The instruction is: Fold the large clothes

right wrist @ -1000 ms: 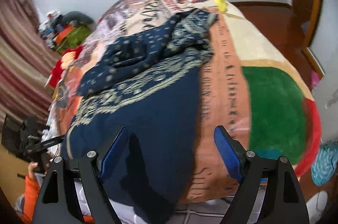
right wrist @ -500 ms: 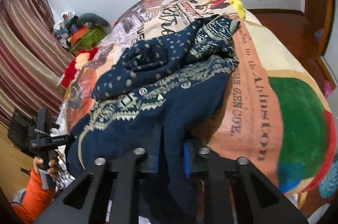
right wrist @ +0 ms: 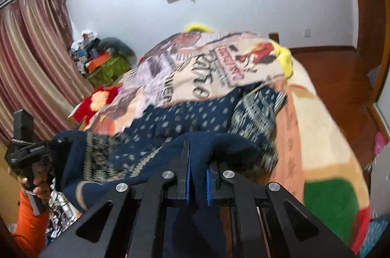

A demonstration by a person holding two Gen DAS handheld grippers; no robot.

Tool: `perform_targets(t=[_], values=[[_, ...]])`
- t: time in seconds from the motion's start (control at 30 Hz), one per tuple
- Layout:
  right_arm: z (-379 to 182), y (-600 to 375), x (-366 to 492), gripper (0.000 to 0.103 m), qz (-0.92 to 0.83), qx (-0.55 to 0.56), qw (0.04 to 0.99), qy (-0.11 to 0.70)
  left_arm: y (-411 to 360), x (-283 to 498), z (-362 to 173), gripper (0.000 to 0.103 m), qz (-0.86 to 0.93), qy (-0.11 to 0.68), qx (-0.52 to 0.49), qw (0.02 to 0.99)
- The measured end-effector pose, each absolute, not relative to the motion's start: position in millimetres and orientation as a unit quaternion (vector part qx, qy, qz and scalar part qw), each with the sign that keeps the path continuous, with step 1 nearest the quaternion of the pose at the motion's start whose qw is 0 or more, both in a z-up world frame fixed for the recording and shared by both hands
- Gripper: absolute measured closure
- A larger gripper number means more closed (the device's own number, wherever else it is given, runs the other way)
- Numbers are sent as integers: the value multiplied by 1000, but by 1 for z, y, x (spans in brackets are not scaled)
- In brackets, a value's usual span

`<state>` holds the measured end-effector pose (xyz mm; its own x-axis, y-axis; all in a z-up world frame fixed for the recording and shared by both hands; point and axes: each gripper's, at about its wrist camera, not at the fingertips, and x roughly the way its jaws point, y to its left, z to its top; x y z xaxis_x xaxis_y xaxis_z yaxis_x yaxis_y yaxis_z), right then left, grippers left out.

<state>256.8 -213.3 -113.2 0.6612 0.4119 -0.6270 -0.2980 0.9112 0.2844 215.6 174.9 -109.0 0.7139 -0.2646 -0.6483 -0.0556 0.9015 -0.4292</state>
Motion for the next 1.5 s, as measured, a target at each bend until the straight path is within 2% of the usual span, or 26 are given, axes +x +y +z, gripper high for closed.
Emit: perform_targets(t=[0.17,0.33,0.53,0.6,0.63,0.7,0.73,0.77,0.8,0.97,1.03,1.2,1.37,1.5], values=[[-142,-218,303,96,166,85,897,400,201,248,-166,94,-2,434,-235,870],[-180,-210,331,96,148,66,878,450,189,255,-223,92,-8,497,-210,842],[-185,-199,332,94,148,24,866,477,174,254,-222,88,-11,506,-158,848],[-179,-200,328,89,146,22,863,484,174,251,-213,85,-7,501,-139,854],[-176,-201,326,83,143,20,862,487,175,249,-209,83,-4,498,-135,856],[-169,-206,319,65,131,14,864,486,179,243,-200,80,2,491,-130,862],[-164,-209,315,50,129,16,868,480,182,238,-195,78,4,486,-132,864],[-157,-213,306,42,128,20,876,465,184,235,-192,75,8,482,-133,866],[-153,-215,299,40,128,21,880,456,187,229,-187,73,14,477,-131,869],[-136,-223,270,40,140,34,885,442,192,199,-173,53,32,457,-113,882],[-135,-225,255,40,147,39,885,440,189,188,-175,50,25,458,-115,881],[-146,-223,230,40,156,57,878,449,178,173,-202,48,2,490,-129,862],[-172,-220,217,40,160,83,861,475,168,167,-240,48,-19,525,-178,832],[-172,-217,212,42,158,81,867,466,165,169,-262,48,-33,540,-225,810]])
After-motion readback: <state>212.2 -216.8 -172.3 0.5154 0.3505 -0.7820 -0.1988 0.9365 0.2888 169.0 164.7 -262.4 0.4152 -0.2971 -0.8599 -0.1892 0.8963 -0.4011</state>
